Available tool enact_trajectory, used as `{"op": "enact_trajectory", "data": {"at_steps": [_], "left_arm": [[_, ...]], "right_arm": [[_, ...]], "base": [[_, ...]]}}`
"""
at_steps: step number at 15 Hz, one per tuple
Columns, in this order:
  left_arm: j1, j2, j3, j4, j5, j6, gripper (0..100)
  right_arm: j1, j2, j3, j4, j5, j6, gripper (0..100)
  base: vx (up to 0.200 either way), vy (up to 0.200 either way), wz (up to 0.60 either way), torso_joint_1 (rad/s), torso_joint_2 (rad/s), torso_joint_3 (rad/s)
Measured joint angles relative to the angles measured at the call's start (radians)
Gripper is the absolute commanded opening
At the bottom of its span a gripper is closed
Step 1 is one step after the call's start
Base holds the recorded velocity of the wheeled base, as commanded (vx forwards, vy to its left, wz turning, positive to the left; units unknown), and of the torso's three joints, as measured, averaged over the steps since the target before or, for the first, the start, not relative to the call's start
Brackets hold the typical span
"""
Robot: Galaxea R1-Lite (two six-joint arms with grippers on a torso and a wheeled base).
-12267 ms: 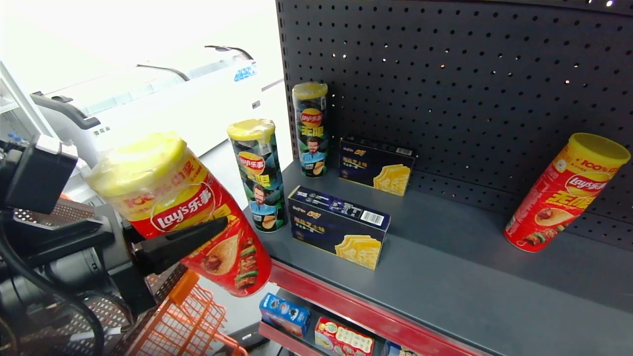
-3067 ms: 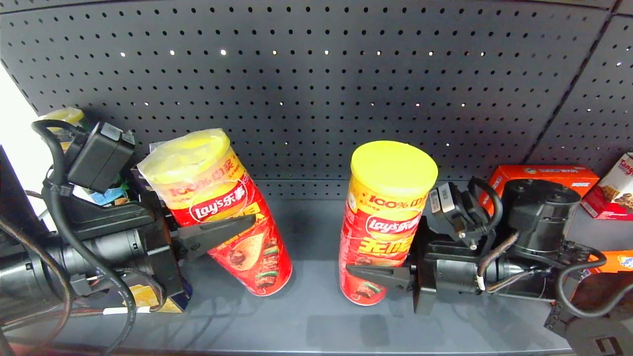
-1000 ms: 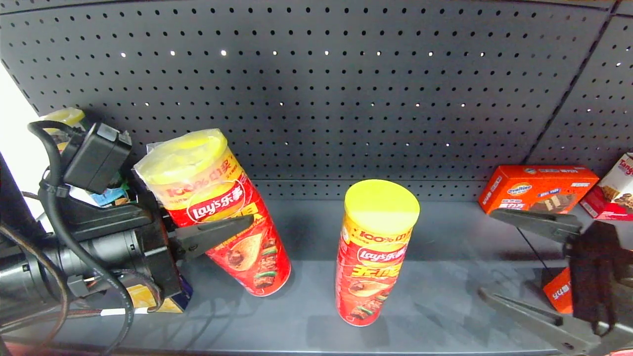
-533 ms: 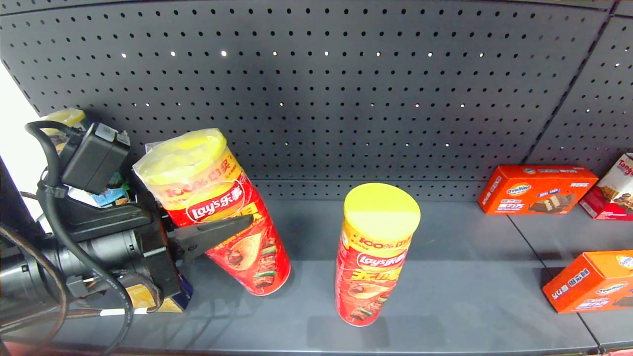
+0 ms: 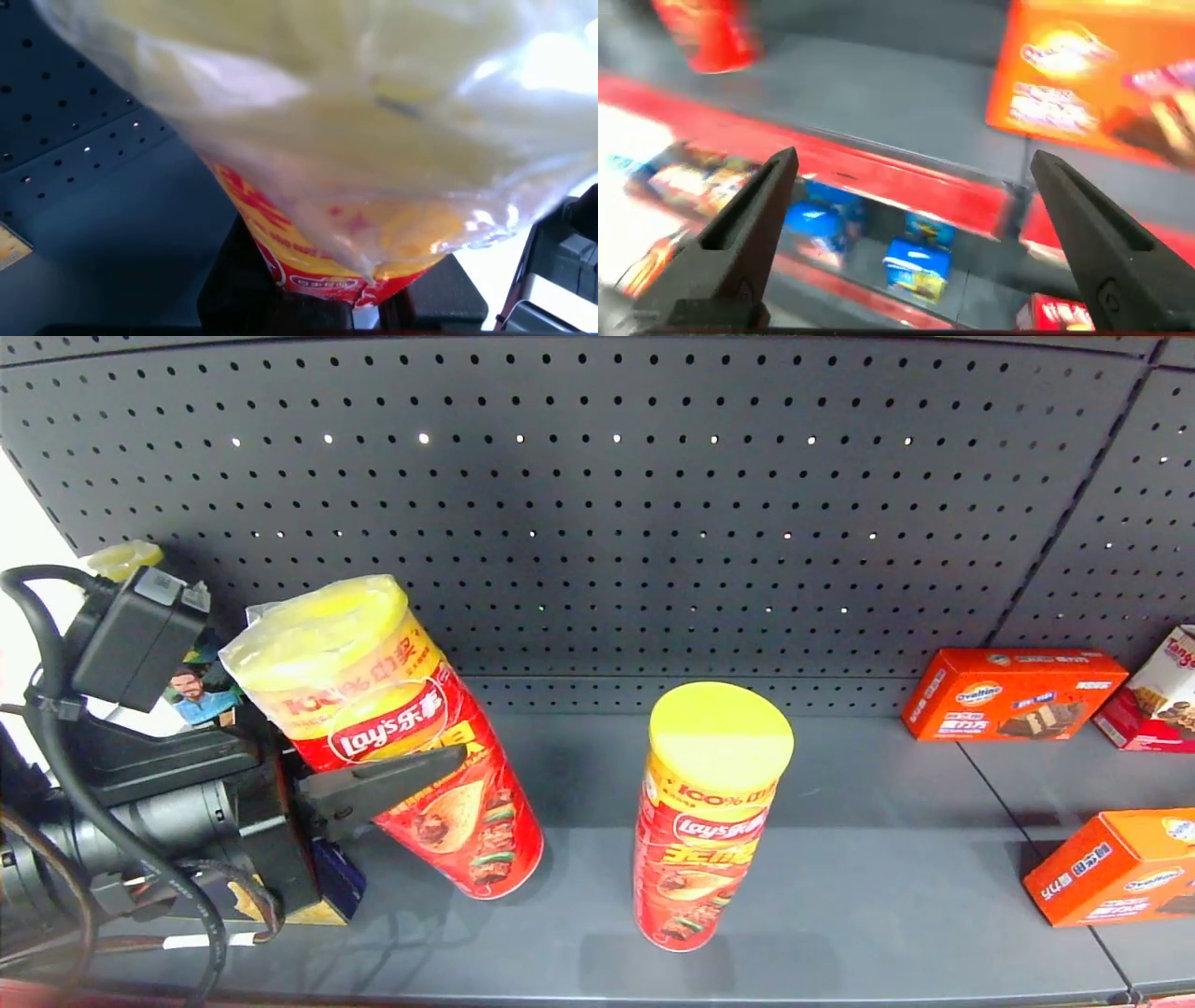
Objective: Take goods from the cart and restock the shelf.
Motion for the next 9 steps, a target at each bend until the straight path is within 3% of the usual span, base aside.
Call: {"op": "enact_trajectory", "data": {"at_steps": [5,6,8,9], "left_arm": [[-0.011,-0.025,0.037,0.000,-0.005,0.025,0],[-0.013,-0.027,0.039,0.000,-0.006,0.027,0],[-0.021,-0.030,0.038,0.000,-0.009,0.027,0],[-0.022,-0.030,0.034,-0.001,-0.009,0.027,0]], "right_arm": [[-0.006,-0.041,0.027,-0.025,0.006,-0.012,100],[-0.006,-0.042,0.027,-0.027,0.023,-0.024,100],[-0.005,-0.044,0.029,-0.023,0.156,-0.034,100],[-0.005,-0.044,0.027,-0.017,0.151,-0.033,100]], "base": [[0.000,0.000,0.00,0.000,0.00,0.000],[0.000,0.000,0.00,0.000,0.00,0.000],[0.000,0.000,0.00,0.000,0.00,0.000],[0.000,0.000,0.00,0.000,0.00,0.000]]}}
